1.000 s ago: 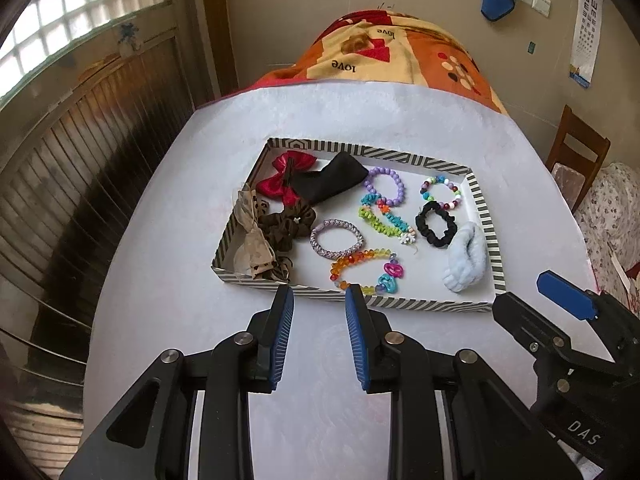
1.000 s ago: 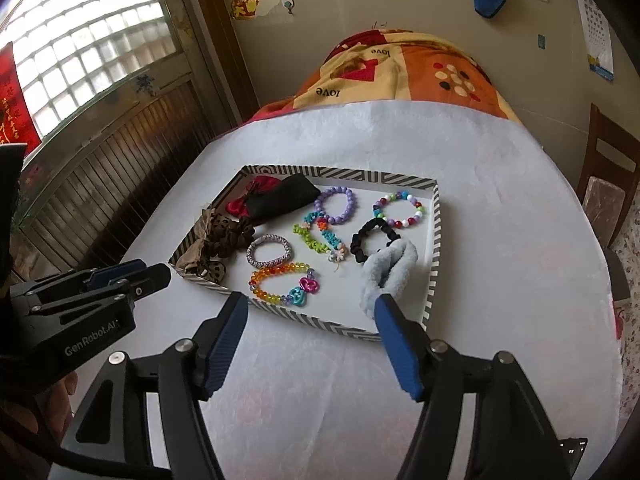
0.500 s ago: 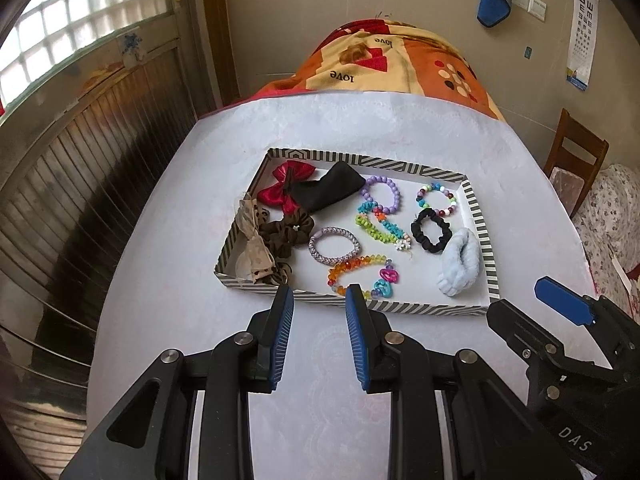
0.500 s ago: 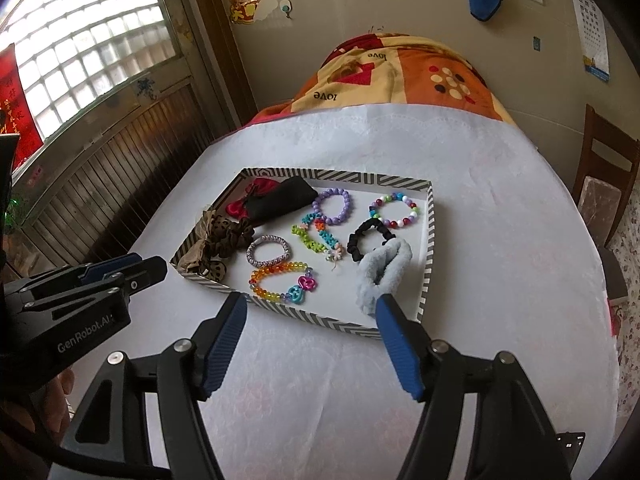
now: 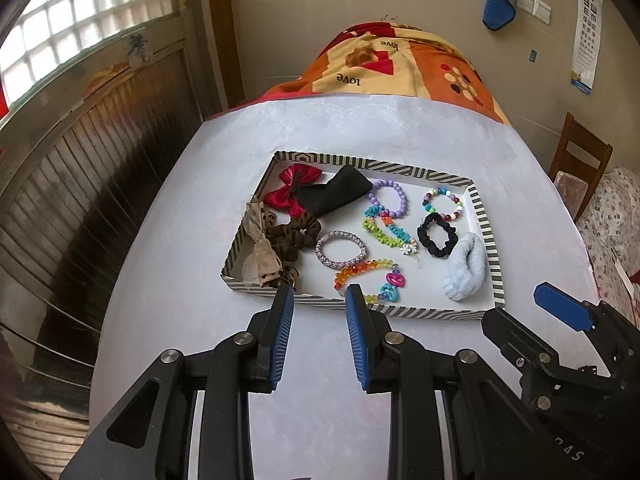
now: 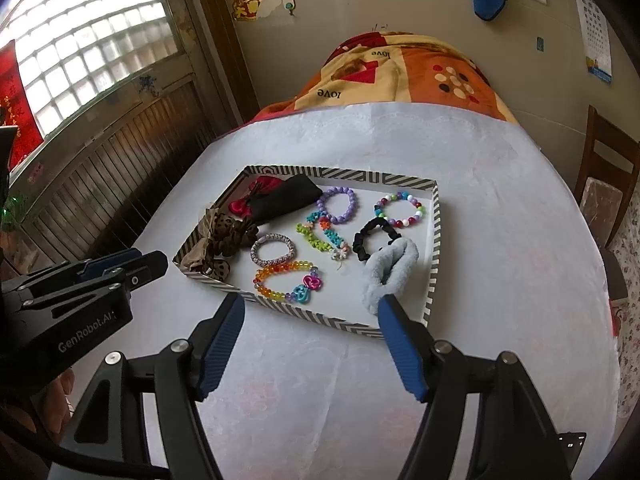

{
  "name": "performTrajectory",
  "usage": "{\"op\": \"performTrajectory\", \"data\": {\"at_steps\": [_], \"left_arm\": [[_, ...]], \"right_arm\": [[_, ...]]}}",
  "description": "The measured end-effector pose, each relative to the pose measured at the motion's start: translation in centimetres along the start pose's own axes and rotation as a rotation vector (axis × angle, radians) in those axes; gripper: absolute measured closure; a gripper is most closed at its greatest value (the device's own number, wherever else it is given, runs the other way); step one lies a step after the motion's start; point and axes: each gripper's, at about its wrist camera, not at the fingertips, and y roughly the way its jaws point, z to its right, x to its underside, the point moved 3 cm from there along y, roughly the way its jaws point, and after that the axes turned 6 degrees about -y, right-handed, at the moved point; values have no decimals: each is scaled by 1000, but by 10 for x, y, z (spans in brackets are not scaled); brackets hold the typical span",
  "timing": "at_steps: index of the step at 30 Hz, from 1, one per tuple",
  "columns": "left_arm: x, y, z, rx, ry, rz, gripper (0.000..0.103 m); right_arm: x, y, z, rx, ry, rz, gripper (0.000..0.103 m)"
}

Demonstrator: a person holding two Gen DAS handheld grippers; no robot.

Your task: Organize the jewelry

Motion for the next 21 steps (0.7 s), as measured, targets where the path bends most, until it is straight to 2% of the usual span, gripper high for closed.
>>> {"op": "performTrajectory", "data": {"at_steps": [21], "left_arm": [[-2, 12, -9, 1, 6, -20, 98]], "right_arm": [[-2, 18, -10, 3, 6, -34, 29]]}}
